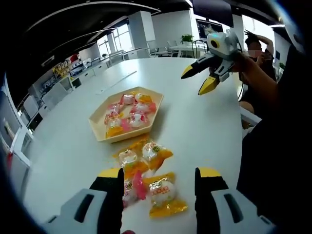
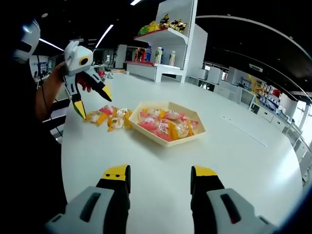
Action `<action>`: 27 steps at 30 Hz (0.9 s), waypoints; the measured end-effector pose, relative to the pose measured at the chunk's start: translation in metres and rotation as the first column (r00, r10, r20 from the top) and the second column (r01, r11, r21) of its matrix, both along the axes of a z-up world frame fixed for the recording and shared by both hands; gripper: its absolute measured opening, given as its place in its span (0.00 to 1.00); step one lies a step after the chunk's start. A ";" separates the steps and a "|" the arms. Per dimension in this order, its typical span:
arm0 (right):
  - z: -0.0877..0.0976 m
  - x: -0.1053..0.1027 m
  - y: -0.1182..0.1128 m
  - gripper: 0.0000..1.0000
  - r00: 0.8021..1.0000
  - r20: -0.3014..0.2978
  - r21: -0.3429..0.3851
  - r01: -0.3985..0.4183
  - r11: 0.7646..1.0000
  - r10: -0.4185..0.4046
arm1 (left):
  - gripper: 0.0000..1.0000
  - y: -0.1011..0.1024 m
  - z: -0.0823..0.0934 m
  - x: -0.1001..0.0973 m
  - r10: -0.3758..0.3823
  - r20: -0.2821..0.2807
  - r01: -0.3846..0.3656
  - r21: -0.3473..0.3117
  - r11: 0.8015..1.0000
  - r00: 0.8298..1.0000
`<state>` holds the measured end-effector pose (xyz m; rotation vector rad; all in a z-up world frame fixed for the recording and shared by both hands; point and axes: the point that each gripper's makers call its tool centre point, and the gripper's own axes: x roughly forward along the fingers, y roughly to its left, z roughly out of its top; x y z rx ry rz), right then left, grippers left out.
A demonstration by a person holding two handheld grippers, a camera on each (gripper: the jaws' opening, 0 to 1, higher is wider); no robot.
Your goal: Pick up the marshmallows scattered on the table and place them into the bowl on the table
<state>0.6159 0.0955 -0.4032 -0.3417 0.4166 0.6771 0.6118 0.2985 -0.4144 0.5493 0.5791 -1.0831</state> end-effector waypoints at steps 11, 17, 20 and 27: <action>0.000 0.001 -0.001 0.49 1.000 -0.003 -0.002 0.000 1.000 0.000 | 0.57 0.003 -0.002 0.000 0.004 -0.017 -0.004 0.000 1.000 1.000; -0.002 0.002 -0.001 0.49 1.000 -0.014 -0.015 0.000 1.000 0.000 | 0.59 0.004 0.004 -0.006 -0.031 -0.028 0.030 -0.052 0.998 0.999; 0.001 0.001 0.000 0.49 1.000 -0.012 -0.014 0.000 1.000 0.000 | 0.60 0.007 0.003 -0.002 -0.021 -0.014 0.020 -0.042 0.999 1.000; -0.003 0.002 -0.001 0.49 1.000 -0.022 -0.010 0.012 1.000 -0.012 | 0.54 0.011 -0.004 -0.010 -0.021 -0.059 0.020 -0.020 1.000 0.998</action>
